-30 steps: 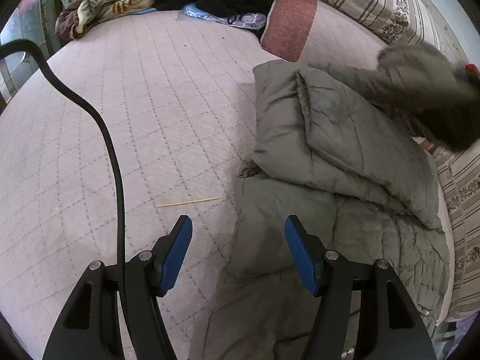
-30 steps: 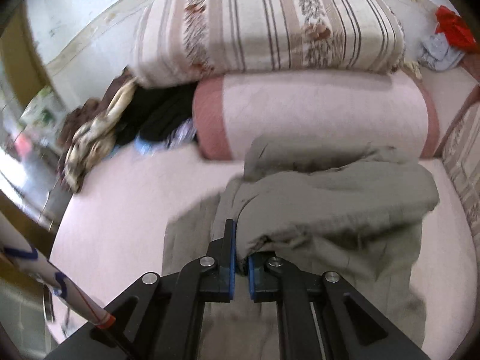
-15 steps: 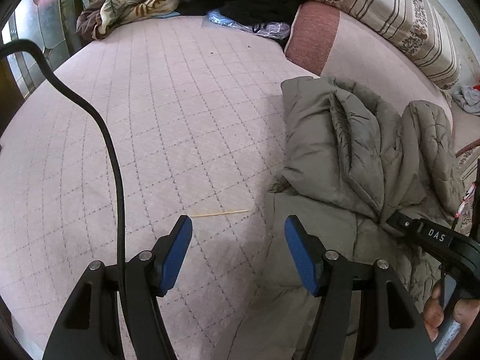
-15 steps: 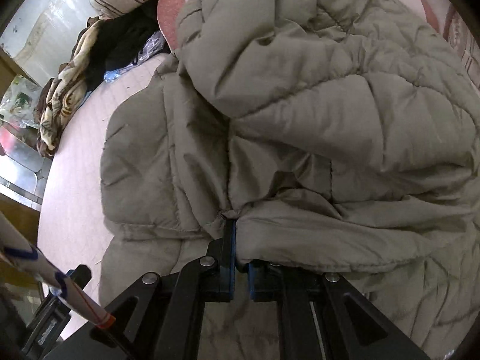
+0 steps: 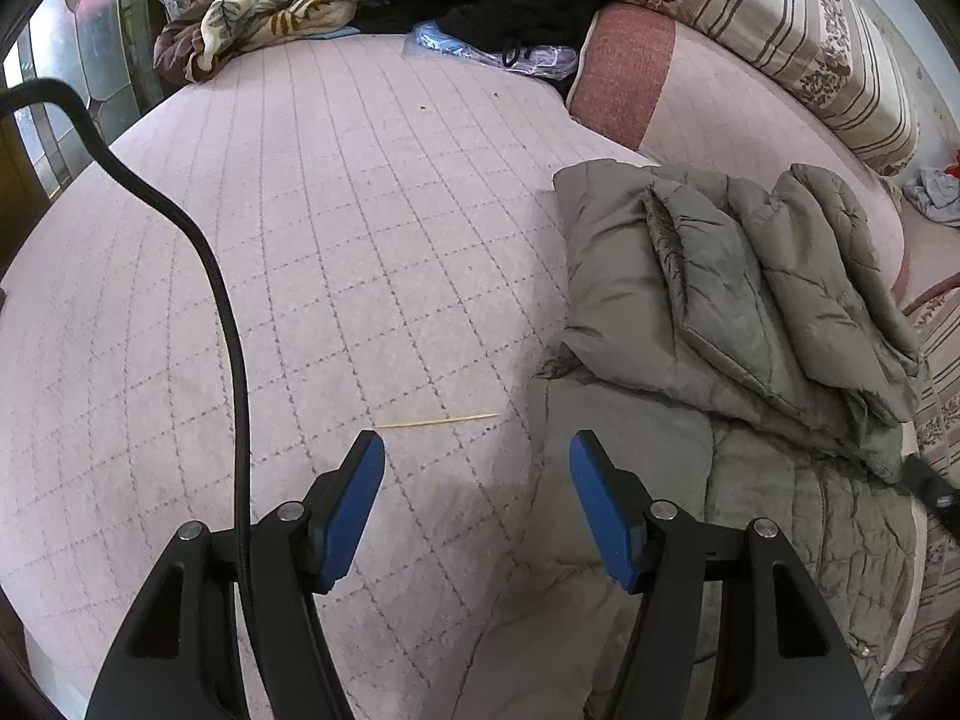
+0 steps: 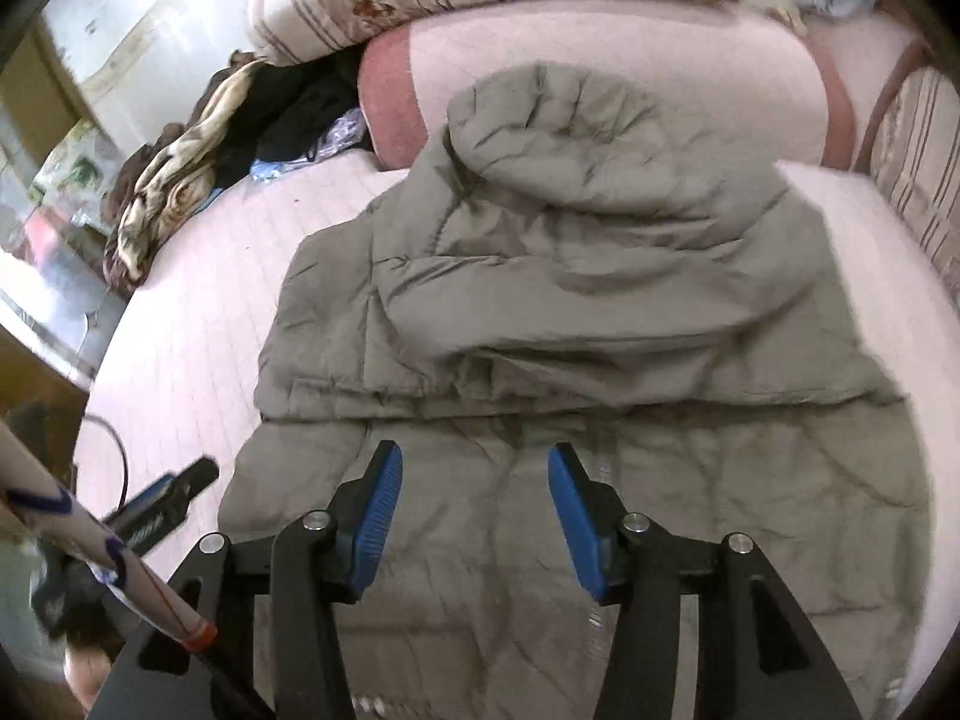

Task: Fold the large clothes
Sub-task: 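Fold the hood over the jacket body with the right tool, then open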

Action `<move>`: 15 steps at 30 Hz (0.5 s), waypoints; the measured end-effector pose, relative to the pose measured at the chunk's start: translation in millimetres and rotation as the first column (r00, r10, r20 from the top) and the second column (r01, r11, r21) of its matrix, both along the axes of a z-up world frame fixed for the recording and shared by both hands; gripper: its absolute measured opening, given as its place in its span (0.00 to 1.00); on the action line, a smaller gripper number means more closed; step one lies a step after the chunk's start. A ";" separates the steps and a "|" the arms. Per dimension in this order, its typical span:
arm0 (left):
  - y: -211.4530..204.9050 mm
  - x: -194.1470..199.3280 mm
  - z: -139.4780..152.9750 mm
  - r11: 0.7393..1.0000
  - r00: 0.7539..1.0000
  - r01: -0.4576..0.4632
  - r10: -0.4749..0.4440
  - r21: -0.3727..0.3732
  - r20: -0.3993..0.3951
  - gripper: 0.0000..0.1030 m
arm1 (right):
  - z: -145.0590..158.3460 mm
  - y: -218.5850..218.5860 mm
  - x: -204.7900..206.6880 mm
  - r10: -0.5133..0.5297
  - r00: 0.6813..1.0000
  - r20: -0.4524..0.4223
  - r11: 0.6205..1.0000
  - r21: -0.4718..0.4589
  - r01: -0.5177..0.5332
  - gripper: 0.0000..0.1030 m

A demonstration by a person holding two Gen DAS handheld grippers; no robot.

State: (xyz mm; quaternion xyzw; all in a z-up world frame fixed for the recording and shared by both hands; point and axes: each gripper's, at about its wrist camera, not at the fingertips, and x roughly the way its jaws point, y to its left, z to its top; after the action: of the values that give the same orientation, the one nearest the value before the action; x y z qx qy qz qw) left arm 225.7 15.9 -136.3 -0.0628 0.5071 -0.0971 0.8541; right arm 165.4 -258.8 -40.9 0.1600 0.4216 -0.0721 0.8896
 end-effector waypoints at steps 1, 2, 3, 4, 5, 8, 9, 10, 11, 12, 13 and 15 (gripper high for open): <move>0.1 -0.4 0.8 1.000 1.000 0.002 -0.002 -0.003 0.002 0.61 | 11.2 -0.5 -5.5 0.005 1.000 0.021 0.999 -0.037 -0.004 0.53; 0.0 -1.0 1.7 1.000 1.000 0.003 -0.003 -0.005 0.005 0.61 | 25.2 -1.5 -8.6 0.004 0.998 0.055 0.997 -0.078 0.000 0.53; -0.4 -1.7 2.3 1.000 1.000 0.005 -0.005 -0.003 0.009 0.61 | 39.6 -3.6 -9.4 -0.006 0.996 0.088 0.993 -0.119 0.017 0.53; -0.6 -1.6 2.7 1.000 1.000 0.006 -0.006 0.001 0.012 0.61 | 50.6 -5.9 -6.1 -0.018 0.994 0.111 0.988 -0.149 0.034 0.53; -1.9 -1.8 2.4 1.000 1.000 0.009 -0.009 0.006 0.013 0.61 | 63.6 -9.8 1.6 -0.034 0.990 0.133 0.981 -0.182 0.058 0.54; -5.3 -0.8 -1.7 1.000 1.000 0.014 -0.014 0.018 0.003 0.61 | 78.3 -25.8 34.9 -0.085 0.987 0.137 0.965 -0.236 0.116 0.57; -6.1 -0.1 -3.5 1.000 1.000 0.013 -0.013 0.023 0.000 0.61 | 74.6 -32.7 55.4 -0.101 0.988 0.114 0.959 -0.252 0.127 0.57; -6.6 1.0 -4.6 1.000 1.000 0.012 -0.012 0.028 -0.004 0.61 | 68.8 -36.9 71.1 -0.116 0.989 0.088 0.956 -0.262 0.136 0.57; -6.8 2.1 -6.0 0.999 1.000 0.012 -0.012 0.034 -0.007 0.61 | 60.3 -42.3 83.7 -0.135 0.989 0.063 0.952 -0.267 0.147 0.57; -6.9 3.1 -6.7 0.999 1.000 0.010 -0.010 0.035 -0.010 0.61 | 45.6 -49.9 97.6 -0.162 0.986 0.030 0.951 -0.263 0.164 0.57; -6.5 3.8 -6.8 0.999 1.000 0.008 -0.008 0.034 -0.012 0.61 | 33.9 -55.4 103.3 -0.179 0.984 0.004 0.952 -0.252 0.174 0.57; -5.8 4.9 -5.8 0.999 1.000 0.008 -0.007 0.032 -0.011 0.61 | 2.8 -66.6 105.1 -0.217 0.975 -0.053 0.959 -0.198 0.203 0.57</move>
State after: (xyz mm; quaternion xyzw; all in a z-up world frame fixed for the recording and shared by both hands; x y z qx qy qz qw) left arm 230.6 10.1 -142.1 -0.0475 0.5133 -0.0916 0.8520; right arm 270.5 -325.5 -38.1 0.1150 0.4260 -0.2123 0.8719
